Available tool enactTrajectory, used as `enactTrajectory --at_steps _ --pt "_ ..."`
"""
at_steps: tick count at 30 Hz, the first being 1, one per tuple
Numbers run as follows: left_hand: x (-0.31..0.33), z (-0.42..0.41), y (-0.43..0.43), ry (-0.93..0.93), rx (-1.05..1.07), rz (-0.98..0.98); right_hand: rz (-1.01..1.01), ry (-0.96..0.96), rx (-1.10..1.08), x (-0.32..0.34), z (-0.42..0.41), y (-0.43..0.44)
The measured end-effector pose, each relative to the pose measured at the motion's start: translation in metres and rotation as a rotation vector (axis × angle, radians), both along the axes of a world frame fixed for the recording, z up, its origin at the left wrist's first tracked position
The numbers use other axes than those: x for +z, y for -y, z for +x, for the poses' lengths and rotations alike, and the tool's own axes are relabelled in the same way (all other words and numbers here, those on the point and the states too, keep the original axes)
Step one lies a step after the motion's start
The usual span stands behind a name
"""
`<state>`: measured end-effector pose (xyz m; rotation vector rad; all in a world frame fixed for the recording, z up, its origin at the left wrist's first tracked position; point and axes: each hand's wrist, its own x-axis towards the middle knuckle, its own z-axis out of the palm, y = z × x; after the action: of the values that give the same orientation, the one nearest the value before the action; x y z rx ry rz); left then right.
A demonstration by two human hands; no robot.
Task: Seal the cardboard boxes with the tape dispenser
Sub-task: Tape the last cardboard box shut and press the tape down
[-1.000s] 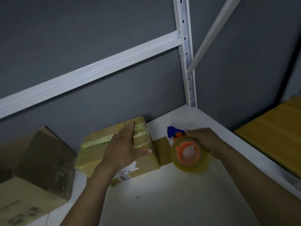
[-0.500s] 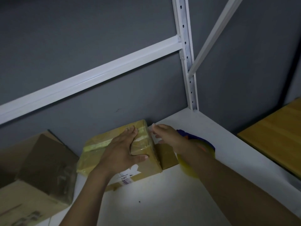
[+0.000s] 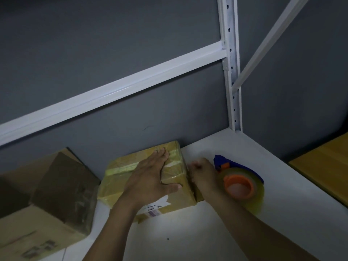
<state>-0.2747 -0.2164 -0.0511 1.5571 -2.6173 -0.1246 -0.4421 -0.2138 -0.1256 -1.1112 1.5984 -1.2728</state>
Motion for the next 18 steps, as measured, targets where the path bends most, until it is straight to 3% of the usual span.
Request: enactTrajectory --at_steps 2,4,6,12,15,18 --pt "0.0 0.0 0.001 0.004 -0.003 0.005 -0.129 0.112 0.092 0.02 0.002 -0.006" --pt "-0.001 0.0 0.001 0.008 -0.011 0.015 -0.067 0.339 0.298 0.027 0.011 -0.006" --pt "-0.002 0.001 0.002 0.023 -0.014 0.019 0.052 0.408 0.384 0.018 0.021 -0.007" --pt "-0.004 0.0 0.006 0.05 -0.007 0.016 0.242 0.338 0.477 0.024 0.001 -0.023" --pt "-0.001 0.005 0.006 0.043 -0.056 0.085 0.091 0.294 0.464 0.031 0.005 -0.028" --pt "0.015 0.027 0.01 -0.173 0.01 0.236 -0.057 0.189 0.439 0.032 0.009 -0.036"
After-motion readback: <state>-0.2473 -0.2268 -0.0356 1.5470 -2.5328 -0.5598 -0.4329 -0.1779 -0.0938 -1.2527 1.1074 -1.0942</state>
